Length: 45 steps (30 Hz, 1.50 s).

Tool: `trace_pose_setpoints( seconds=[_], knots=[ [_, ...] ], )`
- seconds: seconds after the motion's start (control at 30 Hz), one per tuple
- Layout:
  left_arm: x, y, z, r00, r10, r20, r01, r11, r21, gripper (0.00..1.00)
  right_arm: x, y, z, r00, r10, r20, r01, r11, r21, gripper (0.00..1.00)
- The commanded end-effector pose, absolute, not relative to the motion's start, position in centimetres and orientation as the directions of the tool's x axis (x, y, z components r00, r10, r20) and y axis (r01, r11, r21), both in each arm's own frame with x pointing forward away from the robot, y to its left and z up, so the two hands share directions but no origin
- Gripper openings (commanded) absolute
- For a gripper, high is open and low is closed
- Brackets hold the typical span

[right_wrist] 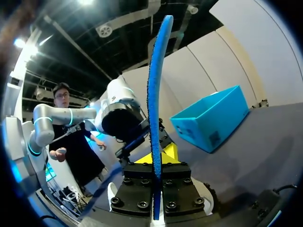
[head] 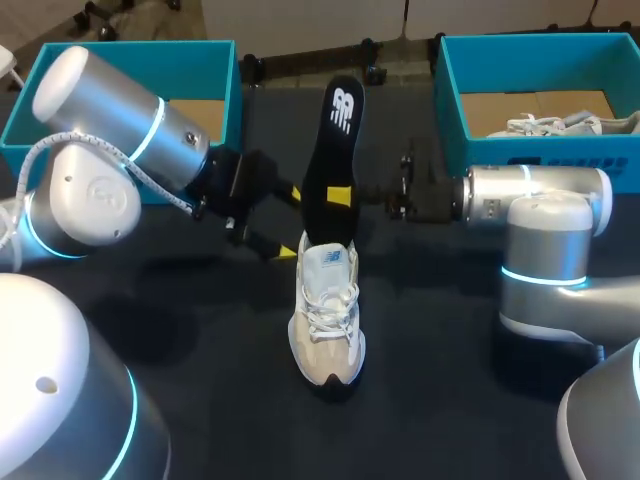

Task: Take the shoe out of the shoebox, open the shoe tongue, remove and reinsert the insole, then place the shoe into the shoebox

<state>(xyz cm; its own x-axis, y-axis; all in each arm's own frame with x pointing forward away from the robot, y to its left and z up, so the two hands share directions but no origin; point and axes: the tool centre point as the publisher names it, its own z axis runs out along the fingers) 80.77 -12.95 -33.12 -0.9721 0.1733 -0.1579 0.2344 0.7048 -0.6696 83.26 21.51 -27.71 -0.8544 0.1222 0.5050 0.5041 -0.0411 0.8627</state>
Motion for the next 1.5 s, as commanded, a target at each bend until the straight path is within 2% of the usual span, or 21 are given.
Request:
trace_pose_setpoints(
  seconds=[0.03,1.5],
  knots=[
    [81.5,-13.1,-33.8,-0.969,0.205,-0.138,0.244,0.700,-0.671,1.00,83.3,21.6,-27.5,-0.854,0.119,0.507,0.507,-0.032,0.861,0.00],
    [82.5,-12.8,-35.8,-0.951,0.294,-0.095,0.284,0.711,-0.644,1.00,83.6,22.1,-28.4,-0.846,0.097,0.524,0.524,-0.031,0.851,0.00]
  ],
)
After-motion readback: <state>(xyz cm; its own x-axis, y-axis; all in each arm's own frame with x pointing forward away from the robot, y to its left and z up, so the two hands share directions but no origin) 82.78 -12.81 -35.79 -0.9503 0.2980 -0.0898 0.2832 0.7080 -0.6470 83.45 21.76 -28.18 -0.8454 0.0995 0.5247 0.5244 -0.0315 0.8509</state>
